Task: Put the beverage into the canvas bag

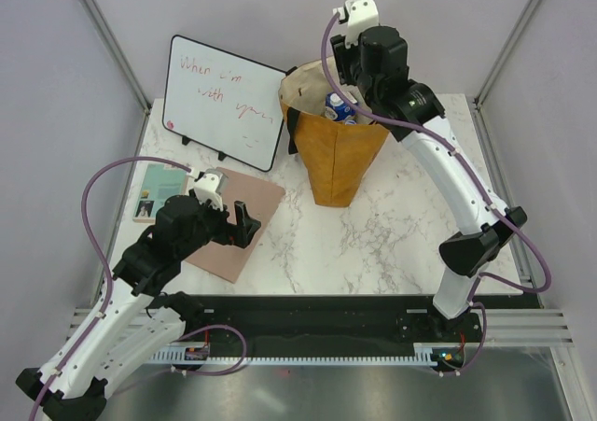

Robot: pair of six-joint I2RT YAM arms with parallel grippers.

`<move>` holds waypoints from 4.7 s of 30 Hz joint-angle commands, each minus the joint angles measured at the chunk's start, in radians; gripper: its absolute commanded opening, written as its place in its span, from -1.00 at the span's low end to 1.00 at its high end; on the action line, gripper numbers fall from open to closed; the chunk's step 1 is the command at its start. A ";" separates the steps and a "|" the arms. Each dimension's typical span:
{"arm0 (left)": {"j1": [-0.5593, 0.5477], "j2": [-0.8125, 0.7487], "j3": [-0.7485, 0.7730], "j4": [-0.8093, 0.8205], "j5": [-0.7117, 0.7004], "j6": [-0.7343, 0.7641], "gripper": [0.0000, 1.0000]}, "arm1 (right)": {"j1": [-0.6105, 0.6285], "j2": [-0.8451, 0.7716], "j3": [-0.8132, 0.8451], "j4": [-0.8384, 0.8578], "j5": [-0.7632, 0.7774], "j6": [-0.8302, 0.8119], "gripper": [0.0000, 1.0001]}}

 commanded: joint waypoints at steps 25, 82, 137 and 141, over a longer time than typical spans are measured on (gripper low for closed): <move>-0.002 -0.008 -0.004 0.046 0.014 0.038 1.00 | -0.023 -0.165 -0.165 0.040 0.043 0.026 -1.00; -0.002 -0.017 -0.006 0.047 0.008 0.039 1.00 | -0.238 0.053 -0.096 -0.199 -0.454 0.089 -1.00; -0.002 -0.020 -0.009 0.047 0.009 0.039 1.00 | -0.236 0.034 -0.487 -0.100 -0.414 0.069 -0.51; -0.002 -0.021 -0.008 0.047 0.008 0.039 1.00 | -0.234 0.033 -0.473 -0.107 -0.394 0.077 -0.10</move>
